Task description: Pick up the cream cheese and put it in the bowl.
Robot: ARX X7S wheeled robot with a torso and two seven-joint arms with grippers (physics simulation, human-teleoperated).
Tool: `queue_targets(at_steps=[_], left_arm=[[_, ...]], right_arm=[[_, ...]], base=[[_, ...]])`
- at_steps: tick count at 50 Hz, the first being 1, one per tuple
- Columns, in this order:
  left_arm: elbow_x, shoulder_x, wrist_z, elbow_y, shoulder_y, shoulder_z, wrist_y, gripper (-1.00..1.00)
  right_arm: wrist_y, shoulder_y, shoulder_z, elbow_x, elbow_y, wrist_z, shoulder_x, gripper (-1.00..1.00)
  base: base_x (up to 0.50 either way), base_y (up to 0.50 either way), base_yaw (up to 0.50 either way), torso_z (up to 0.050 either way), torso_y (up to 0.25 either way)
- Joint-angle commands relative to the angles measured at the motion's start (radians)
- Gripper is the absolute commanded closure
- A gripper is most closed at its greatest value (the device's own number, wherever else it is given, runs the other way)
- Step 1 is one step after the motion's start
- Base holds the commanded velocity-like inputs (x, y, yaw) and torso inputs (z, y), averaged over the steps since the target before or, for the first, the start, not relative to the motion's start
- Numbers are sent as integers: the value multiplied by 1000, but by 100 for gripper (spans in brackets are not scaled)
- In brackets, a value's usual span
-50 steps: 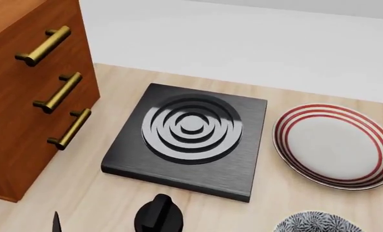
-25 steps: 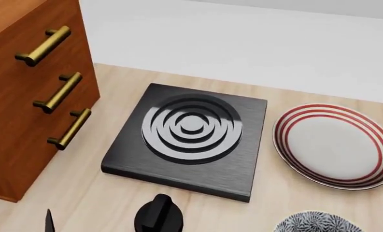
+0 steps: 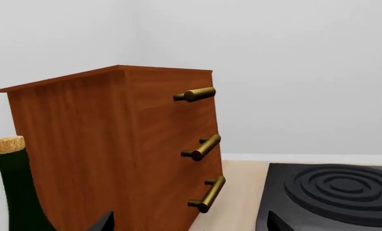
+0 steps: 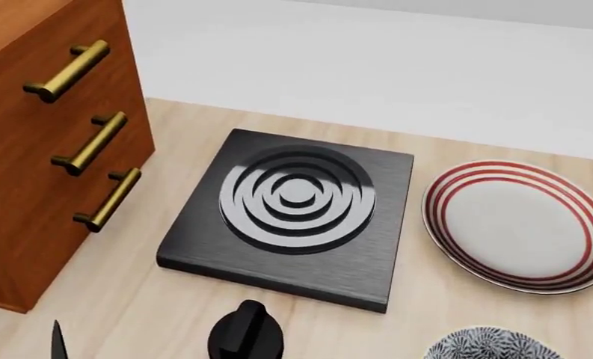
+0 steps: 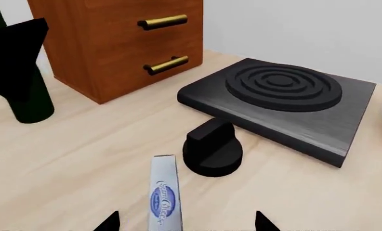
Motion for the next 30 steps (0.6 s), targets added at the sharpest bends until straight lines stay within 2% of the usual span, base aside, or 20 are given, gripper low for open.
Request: queue_targets(at_steps=[1,5,30], left_arm=[[-10,-20,-26,-1,13,-45,-3,-100],[-11,-21,-37,-67,33,-66,88,-100],[-50,-68,-96,-24,100,-183,93,-100]], right_arm=[[7,14,-15,2,17,-10,-4,-100],[12,20,-14,5,25,-7,-6,-100],[7,24,-34,2,50,-13,-9,-100]], base=[[0,0,0,0,0],[0,0,0,0,0],[0,0,0,0,0]])
